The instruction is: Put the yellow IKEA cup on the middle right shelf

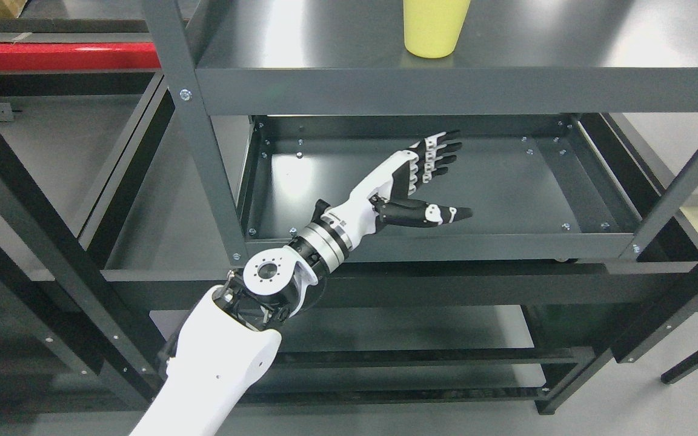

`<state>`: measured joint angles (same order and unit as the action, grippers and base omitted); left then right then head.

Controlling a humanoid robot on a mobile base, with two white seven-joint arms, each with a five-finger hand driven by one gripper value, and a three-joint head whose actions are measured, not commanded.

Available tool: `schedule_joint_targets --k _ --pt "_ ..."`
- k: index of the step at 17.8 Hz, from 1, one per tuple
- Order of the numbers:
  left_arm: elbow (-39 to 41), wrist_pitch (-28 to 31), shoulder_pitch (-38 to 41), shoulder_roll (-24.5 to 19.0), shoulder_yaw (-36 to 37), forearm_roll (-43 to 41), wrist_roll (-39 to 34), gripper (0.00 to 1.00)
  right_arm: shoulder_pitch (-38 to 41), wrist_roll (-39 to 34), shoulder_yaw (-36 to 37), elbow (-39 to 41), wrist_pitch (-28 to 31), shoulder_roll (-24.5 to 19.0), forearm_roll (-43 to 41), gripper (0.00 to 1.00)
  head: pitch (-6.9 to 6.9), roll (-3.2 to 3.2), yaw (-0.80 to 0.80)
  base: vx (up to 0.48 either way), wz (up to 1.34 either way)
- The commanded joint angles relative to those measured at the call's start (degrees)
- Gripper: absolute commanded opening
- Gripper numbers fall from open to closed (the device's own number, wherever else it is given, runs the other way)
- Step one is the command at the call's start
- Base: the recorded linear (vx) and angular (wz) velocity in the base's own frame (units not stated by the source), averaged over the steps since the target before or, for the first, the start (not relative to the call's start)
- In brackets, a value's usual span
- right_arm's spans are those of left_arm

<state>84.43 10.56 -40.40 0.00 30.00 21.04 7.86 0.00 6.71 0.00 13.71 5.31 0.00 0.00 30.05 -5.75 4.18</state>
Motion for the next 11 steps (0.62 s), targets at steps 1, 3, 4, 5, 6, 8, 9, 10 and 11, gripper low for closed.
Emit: schedule_joint_targets --k 1,3,4,5,6,8,9,10,11 --pt "3.0 -5.2 8.2 -1.0 -5.2 -9.2 -3.6 0.99 0.8 0.0 -1.0 0.0 0.0 1.0 -1.4 0.99 0.0 0.0 0.0 0.0 0.0" --pt "9.1 -3.2 12.1 -1.0 -6.0 -11.6 -4.3 0.99 0.8 0.0 -1.0 0.0 0.0 1.0 -1.4 0.99 0.0 0.0 0.0 0.0 0.0" --pt "11.3 -0.6 13.3 -1.0 -7.0 -11.6 -4.3 0.99 0.8 0.0 -1.0 0.0 0.0 1.0 -1.4 0.99 0.0 0.0 0.0 0.0 0.0" --pt "12.6 0.2 14.0 -1.0 -7.6 -11.6 -4.2 0.99 0.8 0.0 -1.0 0.0 0.0 1.0 -1.4 1.0 0.0 0.0 0.0 0.0 0.0" --pt "13.5 0.3 14.8 -1.0 -8.3 -11.6 -4.2 0.99 0.8 0.0 -1.0 0.0 0.0 1.0 -1.4 0.99 0.0 0.0 0.0 0.0 0.0" --pt "14.4 0.3 15.9 -1.0 -10.9 -11.6 -4.0 0.99 0.8 0.0 -1.0 0.0 0.0 1.0 -1.4 0.99 0.0 0.0 0.0 0.0 0.0" --pt "14.5 0.3 15.9 -1.0 -12.3 -11.6 -3.8 0.99 0.8 0.0 -1.0 0.0 0.0 1.0 -1.4 0.99 0.0 0.0 0.0 0.0 0.0" --pt "14.6 0.3 16.0 -1.0 -12.9 -11.6 -3.8 0.99 0.8 0.0 -1.0 0.0 0.0 1.0 -1.4 0.99 0.0 0.0 0.0 0.0 0.0" --pt "14.9 0.2 16.1 -1.0 -13.5 -11.6 -3.8 0.99 0.8 0.0 -1.0 0.0 0.0 1.0 -1.4 0.99 0.0 0.0 0.0 0.0 0.0"
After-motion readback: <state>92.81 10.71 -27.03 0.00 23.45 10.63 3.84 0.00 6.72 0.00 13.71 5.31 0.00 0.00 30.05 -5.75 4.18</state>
